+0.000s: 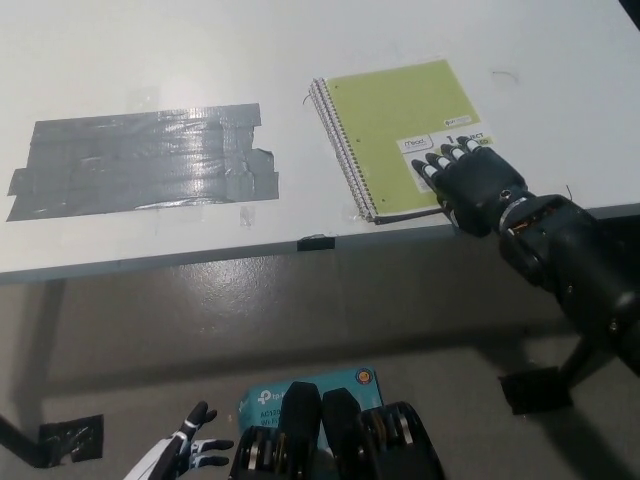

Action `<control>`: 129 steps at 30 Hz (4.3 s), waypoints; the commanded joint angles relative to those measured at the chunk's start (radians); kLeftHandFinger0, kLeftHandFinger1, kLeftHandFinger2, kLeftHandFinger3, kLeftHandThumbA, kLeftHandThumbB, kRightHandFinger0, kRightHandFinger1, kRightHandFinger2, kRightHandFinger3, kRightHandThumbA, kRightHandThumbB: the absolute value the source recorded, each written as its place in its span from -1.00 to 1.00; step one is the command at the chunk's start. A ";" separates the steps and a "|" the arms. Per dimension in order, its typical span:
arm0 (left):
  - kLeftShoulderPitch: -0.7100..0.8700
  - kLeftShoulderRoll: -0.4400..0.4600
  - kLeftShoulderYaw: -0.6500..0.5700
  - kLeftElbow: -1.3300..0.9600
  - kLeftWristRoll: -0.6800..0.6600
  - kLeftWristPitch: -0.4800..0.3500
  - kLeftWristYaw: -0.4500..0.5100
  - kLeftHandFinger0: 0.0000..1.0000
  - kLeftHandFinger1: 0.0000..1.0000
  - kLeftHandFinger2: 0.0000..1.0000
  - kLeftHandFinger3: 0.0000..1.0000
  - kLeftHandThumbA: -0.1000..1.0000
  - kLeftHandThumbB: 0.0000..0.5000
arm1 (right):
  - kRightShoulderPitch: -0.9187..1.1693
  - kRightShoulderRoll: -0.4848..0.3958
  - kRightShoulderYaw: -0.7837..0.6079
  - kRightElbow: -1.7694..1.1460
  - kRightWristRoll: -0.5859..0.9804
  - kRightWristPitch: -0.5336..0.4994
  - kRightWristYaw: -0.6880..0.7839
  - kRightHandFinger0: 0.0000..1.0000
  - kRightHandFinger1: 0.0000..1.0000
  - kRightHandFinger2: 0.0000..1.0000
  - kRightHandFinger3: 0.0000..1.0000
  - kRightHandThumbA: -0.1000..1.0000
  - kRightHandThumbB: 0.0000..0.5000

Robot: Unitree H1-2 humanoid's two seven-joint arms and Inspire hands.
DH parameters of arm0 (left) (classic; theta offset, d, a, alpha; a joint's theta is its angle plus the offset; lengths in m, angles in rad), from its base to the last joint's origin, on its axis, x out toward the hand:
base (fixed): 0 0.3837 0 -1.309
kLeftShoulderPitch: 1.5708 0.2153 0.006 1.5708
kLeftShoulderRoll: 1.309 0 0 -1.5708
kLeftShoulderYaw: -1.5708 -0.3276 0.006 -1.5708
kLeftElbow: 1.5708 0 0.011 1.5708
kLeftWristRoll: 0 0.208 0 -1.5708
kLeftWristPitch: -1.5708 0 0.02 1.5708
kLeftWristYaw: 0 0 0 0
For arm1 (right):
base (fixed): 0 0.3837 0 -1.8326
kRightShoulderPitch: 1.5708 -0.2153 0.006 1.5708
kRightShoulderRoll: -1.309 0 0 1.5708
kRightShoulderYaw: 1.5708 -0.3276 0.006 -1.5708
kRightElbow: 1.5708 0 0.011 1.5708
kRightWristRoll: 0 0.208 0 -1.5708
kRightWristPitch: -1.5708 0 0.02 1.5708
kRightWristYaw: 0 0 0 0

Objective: The robot uses its right hand to align two notebooks stacked together until they are fully overlapped

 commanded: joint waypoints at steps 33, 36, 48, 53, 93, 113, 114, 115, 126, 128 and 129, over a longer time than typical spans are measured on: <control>-0.003 0.022 -0.031 -0.029 0.019 -0.015 -0.020 0.76 0.61 0.55 1.00 1.00 1.00 | -0.057 0.006 0.054 0.029 -0.063 0.004 0.076 1.00 1.00 1.00 1.00 1.00 0.71; -0.002 0.022 -0.031 -0.030 0.016 -0.008 -0.020 0.70 0.57 0.53 1.00 1.00 1.00 | -0.056 0.009 0.056 0.033 -0.065 0.007 0.081 1.00 1.00 1.00 1.00 1.00 0.68; 0.004 0.036 -0.024 -0.022 0.017 -0.008 -0.021 0.66 0.56 0.53 1.00 1.00 1.00 | -0.081 -0.016 0.037 -0.011 -0.061 0.000 0.087 1.00 1.00 1.00 1.00 1.00 0.49; 0.016 0.039 -0.027 -0.015 0.019 -0.012 -0.022 0.59 0.56 0.55 1.00 1.00 1.00 | -0.111 -0.026 0.024 -0.024 -0.059 -0.016 0.073 1.00 1.00 1.00 1.00 1.00 0.51; 0.102 0.054 -0.028 0.010 0.024 -0.053 -0.048 0.59 0.54 0.48 1.00 1.00 1.00 | -0.051 -0.414 -0.569 -0.821 0.241 0.070 0.234 1.00 1.00 1.00 1.00 1.00 0.23; 0.094 0.048 -0.004 0.012 0.012 -0.037 -0.035 0.52 0.52 0.53 1.00 1.00 1.00 | 1.185 -0.129 -1.141 -0.995 0.344 -0.024 -0.075 1.00 1.00 1.00 1.00 1.00 -0.16; 0.091 0.054 -0.012 0.014 0.029 -0.041 -0.031 0.51 0.56 0.62 1.00 1.00 0.97 | 1.211 -0.104 -1.121 -0.923 0.373 -0.057 -0.088 1.00 1.00 1.00 1.00 1.00 -0.22; 0.090 0.055 -0.014 0.014 0.034 -0.043 -0.029 0.49 0.56 0.64 1.00 1.00 0.99 | 1.217 -0.100 -1.117 -0.911 0.361 -0.066 -0.096 1.00 1.00 1.00 1.00 1.00 -0.23; 0.141 0.045 0.002 -0.006 0.034 -0.035 -0.015 0.67 0.64 0.71 1.00 1.00 0.84 | 1.252 -0.122 -1.015 -0.600 0.513 0.002 0.075 1.00 1.00 1.00 1.00 0.77 -0.37; 0.136 0.051 0.004 -0.002 0.040 -0.052 -0.017 0.64 0.63 0.70 1.00 1.00 0.87 | 1.242 -0.137 -1.008 -0.595 0.532 0.023 0.093 1.00 1.00 1.00 1.00 0.65 -0.37; 0.137 0.050 0.006 -0.005 0.039 -0.051 -0.017 0.57 0.62 0.67 1.00 1.00 0.86 | 1.237 -0.146 -1.004 -0.589 0.542 0.020 0.094 1.00 0.95 1.00 1.00 0.67 -0.35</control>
